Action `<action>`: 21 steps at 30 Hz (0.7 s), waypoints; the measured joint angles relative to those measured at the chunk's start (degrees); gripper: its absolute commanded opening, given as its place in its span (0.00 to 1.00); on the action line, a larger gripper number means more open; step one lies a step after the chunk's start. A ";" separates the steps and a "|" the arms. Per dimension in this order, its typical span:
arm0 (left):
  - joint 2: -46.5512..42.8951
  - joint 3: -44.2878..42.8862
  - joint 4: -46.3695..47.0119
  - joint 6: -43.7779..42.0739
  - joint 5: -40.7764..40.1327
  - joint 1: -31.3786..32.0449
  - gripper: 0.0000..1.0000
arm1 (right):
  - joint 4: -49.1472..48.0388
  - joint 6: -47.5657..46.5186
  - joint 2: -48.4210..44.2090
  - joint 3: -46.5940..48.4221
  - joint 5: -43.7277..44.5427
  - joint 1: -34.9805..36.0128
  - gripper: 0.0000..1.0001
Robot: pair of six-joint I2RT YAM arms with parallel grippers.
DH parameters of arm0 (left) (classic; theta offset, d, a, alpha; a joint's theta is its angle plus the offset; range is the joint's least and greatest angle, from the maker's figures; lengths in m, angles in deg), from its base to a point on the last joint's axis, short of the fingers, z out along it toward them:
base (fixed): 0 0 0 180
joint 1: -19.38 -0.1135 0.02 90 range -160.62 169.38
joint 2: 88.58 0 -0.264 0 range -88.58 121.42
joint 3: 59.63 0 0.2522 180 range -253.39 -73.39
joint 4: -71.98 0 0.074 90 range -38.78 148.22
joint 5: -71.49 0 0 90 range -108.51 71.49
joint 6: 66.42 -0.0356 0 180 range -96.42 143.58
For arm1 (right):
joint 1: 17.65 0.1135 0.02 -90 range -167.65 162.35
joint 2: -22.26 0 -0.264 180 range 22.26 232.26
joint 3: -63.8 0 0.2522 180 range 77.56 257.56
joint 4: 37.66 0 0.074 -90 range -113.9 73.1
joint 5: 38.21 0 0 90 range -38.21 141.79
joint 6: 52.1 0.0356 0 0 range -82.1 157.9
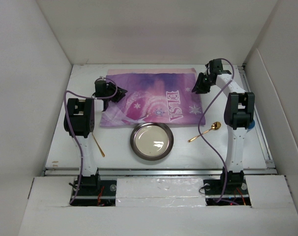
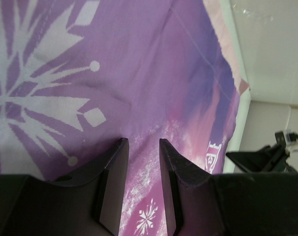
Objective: Set the dinner table for one person
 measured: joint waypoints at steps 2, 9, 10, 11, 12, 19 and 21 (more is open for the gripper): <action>-1.86 1.03 -0.48 -0.09 -0.96 -0.04 0.29 | -3.21 0.68 -5.01 -6.34 -1.60 0.22 0.41; -29.29 15.61 -0.85 -3.41 -9.66 4.37 0.00 | -24.17 5.09 -40.92 -40.48 -0.26 5.79 0.00; -32.30 16.57 -0.66 -4.09 -10.43 5.70 0.00 | -28.41 6.21 -49.13 -47.78 -0.63 7.98 0.00; -37.20 17.25 0.22 -5.07 -11.50 8.55 0.00 | -33.88 7.78 -55.10 -53.96 -0.98 10.43 0.00; -40.70 17.79 0.55 -6.29 -14.12 11.80 0.00 | -41.86 9.29 -61.22 -61.09 -1.03 12.85 0.02; -65.59 27.98 -5.16 -11.45 -22.69 25.81 0.14 | -50.23 14.99 -75.87 -90.68 -4.72 20.70 0.61; -71.14 29.40 -9.57 -12.90 -23.80 25.92 0.24 | -48.09 15.72 -77.35 -93.79 -4.55 24.06 0.61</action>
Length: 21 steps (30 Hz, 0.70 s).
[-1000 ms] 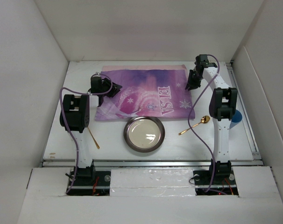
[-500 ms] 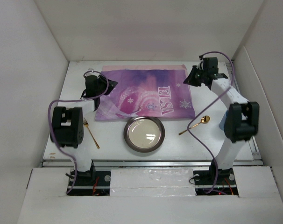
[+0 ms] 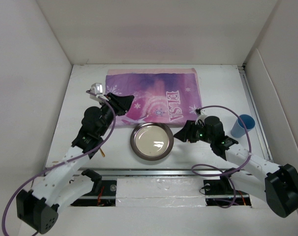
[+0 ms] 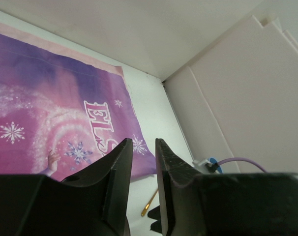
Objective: Set the dinner table for one person
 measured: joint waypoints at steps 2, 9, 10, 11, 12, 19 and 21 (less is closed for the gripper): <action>-6.01 0.42 -5.09 -1.53 -0.66 -0.02 0.26 | 0.94 0.37 -1.01 -1.05 0.48 3.69 0.61; -17.03 -3.69 -19.28 -7.56 -1.44 -0.02 0.31 | -2.14 2.14 7.34 -1.05 2.84 9.62 0.58; -17.16 -4.72 -20.74 -8.57 -1.44 -0.02 0.31 | -2.25 2.58 9.44 -1.03 3.61 10.16 0.58; -17.22 -5.46 -21.99 -9.46 -1.44 -0.02 0.31 | -2.25 3.04 11.30 -1.03 4.37 10.60 0.58; -17.22 -5.97 -23.02 -10.23 -1.49 -0.02 0.31 | -2.25 3.50 12.81 -1.03 5.22 11.04 0.58; -17.38 -5.97 -27.08 -14.14 -1.95 -0.02 0.33 | -4.94 4.92 19.26 1.88 8.37 12.83 0.49; -17.07 -5.99 -27.28 -15.28 -1.77 -0.02 0.33 | -7.23 5.31 22.25 2.71 8.41 12.81 0.31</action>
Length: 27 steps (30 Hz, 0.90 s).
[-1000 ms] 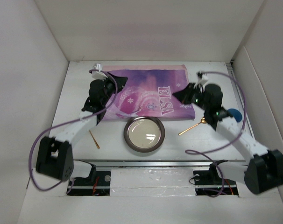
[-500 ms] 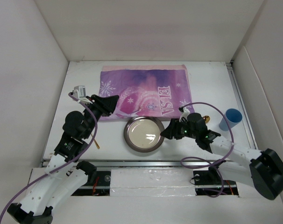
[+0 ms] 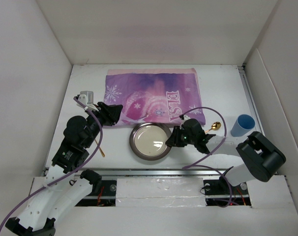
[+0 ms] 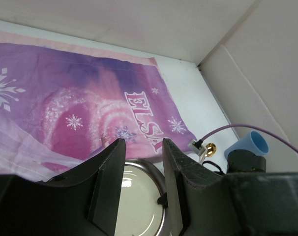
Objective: Set the dinner table for one person
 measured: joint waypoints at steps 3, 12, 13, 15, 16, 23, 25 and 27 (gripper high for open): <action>0.83 -0.59 -1.31 -2.29 0.11 0.00 0.34 | -4.20 3.80 3.23 0.28 -0.02 -0.37 0.00; -0.44 -2.14 -3.76 -7.98 -4.63 -0.13 0.35 | 3.34 1.51 -3.96 2.60 -5.25 3.76 0.00; -0.90 -2.08 -3.74 -8.24 -5.09 -0.37 0.35 | 3.52 1.42 -6.69 2.60 -5.27 4.63 0.00; -1.73 -1.92 -3.61 -8.63 -5.33 -1.25 0.35 | 8.55 0.26 -9.51 3.30 -6.54 5.27 0.00; -2.14 -1.90 -3.48 -8.76 -5.38 -1.60 0.35 | 10.75 -0.26 -10.47 4.13 -7.54 5.20 0.00; -2.03 -0.96 -3.10 -9.09 -5.81 -2.01 0.35 | 13.05 -2.29 -1.66 21.33 -14.16 -4.39 0.00; -2.03 -0.68 -3.21 -9.18 -5.99 -2.01 0.35 | 8.81 -1.75 4.42 27.36 -16.00 -8.02 0.00; -2.08 -0.57 -3.34 -9.18 -6.05 -2.01 0.35 | 3.43 0.28 11.08 32.44 -17.92 -11.26 0.00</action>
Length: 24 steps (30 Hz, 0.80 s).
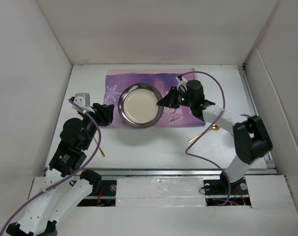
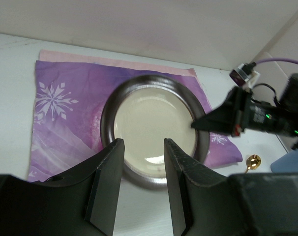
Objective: Set the dinner table for one person
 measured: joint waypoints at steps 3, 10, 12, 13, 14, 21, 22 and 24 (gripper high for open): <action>-0.13 0.22 -0.02 -0.02 -0.33 0.00 0.35 | -4.81 3.02 9.90 6.95 -1.53 -3.76 0.00; -0.02 0.24 -0.07 -0.02 -1.16 0.00 0.35 | -5.60 7.34 26.51 17.75 -1.40 -7.52 0.00; 0.13 0.24 -0.07 -0.02 -1.20 0.00 0.35 | -5.62 8.66 29.22 19.50 -1.46 -7.69 0.00; 0.24 0.24 -0.09 -0.02 -1.29 0.00 0.35 | -5.68 9.38 30.36 20.37 -1.60 -7.74 0.00; 0.31 0.24 -0.09 -0.02 -1.38 0.00 0.35 | -5.86 10.25 31.34 21.03 -1.68 -7.76 0.00; 0.74 0.24 -0.33 -0.02 -2.05 0.00 0.35 | -7.82 13.94 35.56 23.34 -1.86 -7.76 0.00; 0.79 0.24 -0.46 -0.02 -2.19 0.00 0.35 | -7.80 14.16 35.80 23.34 -1.81 -7.76 0.00; 0.98 0.24 -0.52 -0.02 -2.40 0.00 0.35 | -7.80 14.34 36.17 23.34 -1.55 -7.76 0.05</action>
